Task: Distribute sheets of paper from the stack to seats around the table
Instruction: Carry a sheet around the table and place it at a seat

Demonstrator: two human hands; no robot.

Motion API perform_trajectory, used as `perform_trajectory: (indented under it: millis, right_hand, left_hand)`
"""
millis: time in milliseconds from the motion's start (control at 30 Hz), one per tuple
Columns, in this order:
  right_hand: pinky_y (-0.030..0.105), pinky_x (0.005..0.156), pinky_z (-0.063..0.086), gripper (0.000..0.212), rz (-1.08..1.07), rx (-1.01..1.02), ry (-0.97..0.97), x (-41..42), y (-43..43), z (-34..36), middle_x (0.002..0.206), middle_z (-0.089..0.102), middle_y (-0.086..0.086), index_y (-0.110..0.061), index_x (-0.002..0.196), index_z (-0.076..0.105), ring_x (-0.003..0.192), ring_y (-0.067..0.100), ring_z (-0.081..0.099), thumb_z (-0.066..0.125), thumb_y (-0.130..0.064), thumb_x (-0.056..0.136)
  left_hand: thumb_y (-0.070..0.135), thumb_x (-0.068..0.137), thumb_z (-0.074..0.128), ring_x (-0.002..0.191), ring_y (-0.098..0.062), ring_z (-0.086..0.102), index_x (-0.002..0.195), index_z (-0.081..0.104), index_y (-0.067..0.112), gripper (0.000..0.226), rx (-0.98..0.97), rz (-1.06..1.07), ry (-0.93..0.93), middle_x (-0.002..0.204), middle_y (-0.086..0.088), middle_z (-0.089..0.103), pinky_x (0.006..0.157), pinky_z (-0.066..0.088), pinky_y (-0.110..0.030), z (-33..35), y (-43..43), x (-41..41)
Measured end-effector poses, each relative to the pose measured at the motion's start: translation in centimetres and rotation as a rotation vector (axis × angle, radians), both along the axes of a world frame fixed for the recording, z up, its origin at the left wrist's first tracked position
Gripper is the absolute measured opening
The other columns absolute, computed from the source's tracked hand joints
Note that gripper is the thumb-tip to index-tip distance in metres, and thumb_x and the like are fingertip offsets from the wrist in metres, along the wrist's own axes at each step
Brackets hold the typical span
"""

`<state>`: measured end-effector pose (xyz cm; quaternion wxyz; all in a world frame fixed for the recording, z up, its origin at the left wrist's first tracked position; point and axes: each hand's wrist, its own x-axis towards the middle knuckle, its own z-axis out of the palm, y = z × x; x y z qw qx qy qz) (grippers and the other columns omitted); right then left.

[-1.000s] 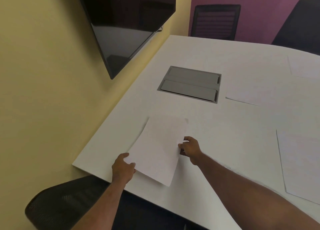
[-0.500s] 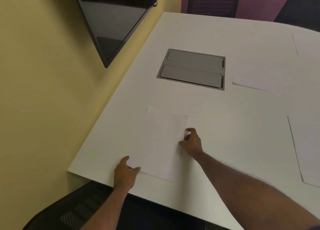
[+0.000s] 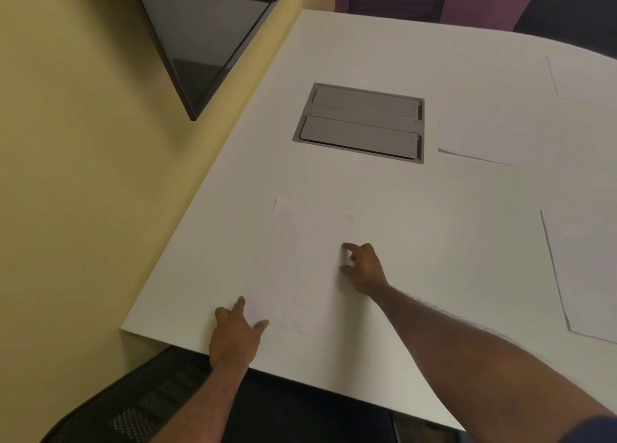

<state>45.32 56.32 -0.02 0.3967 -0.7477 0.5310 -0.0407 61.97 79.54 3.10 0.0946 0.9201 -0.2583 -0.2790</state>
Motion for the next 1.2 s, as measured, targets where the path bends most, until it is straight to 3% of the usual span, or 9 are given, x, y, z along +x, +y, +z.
perform_trajectory:
  millis: [167,267,500,600,1200]
  right_hand:
    - [0.026,0.086,0.045,0.054,-0.018,0.036,-0.014,-0.1,-0.4,0.5,0.118,0.049,0.009,-0.021,0.135,0.051,0.1,0.019,0.056,0.068,-0.016,0.084]
    - [0.024,0.082,0.041,0.05,-0.012,0.054,-0.028,-1.2,-0.7,0.9,0.106,0.053,0.005,-0.017,0.132,0.053,0.092,0.016,0.051,0.07,-0.017,0.084]
    - [0.022,0.068,0.042,0.029,-0.035,0.045,-0.017,-6.2,-0.6,3.7,0.096,0.061,0.001,-0.013,0.111,0.066,0.083,0.015,0.056,0.071,-0.02,0.084]
    - [0.012,0.06,0.038,0.025,-0.019,0.023,-0.02,-9.3,-0.9,5.6,0.094,0.062,-0.001,-0.014,0.107,0.067,0.081,0.013,0.055,0.071,-0.022,0.084]
    - [0.013,0.061,0.04,0.021,-0.153,-0.122,-0.05,-31.8,2.2,15.5,0.099,0.07,0.009,-0.011,0.101,0.068,0.078,0.014,0.055,0.071,-0.021,0.083]
  left_hand:
    - [0.048,0.088,0.063,0.113,-0.026,0.058,0.152,0.026,0.016,0.081,-0.032,-0.003,0.007,0.139,-0.015,0.041,0.091,0.051,-0.034,-0.1,0.1,0.0]
    - [0.049,0.087,0.064,0.116,-0.029,0.057,0.15,0.029,0.012,0.081,-0.05,-0.003,0.007,0.139,-0.015,0.044,0.093,0.051,-0.038,0.3,0.2,0.2]
    - [0.048,0.089,0.06,0.115,-0.024,0.058,0.139,0.044,0.016,0.061,-0.022,-0.132,-0.07,0.13,-0.008,0.057,0.093,0.048,-0.036,3.6,-1.0,0.0]
    - [0.045,0.09,0.059,0.112,-0.022,0.06,0.136,0.046,0.02,0.054,-0.044,-0.192,-0.114,0.125,-0.005,0.061,0.091,0.049,-0.034,6.0,-2.6,-1.1]
    - [0.042,0.091,0.056,0.11,-0.022,0.061,0.132,0.048,0.024,0.046,-0.273,-0.545,-0.308,0.122,0.0,0.061,0.089,0.048,-0.034,16.8,-9.2,-18.0]
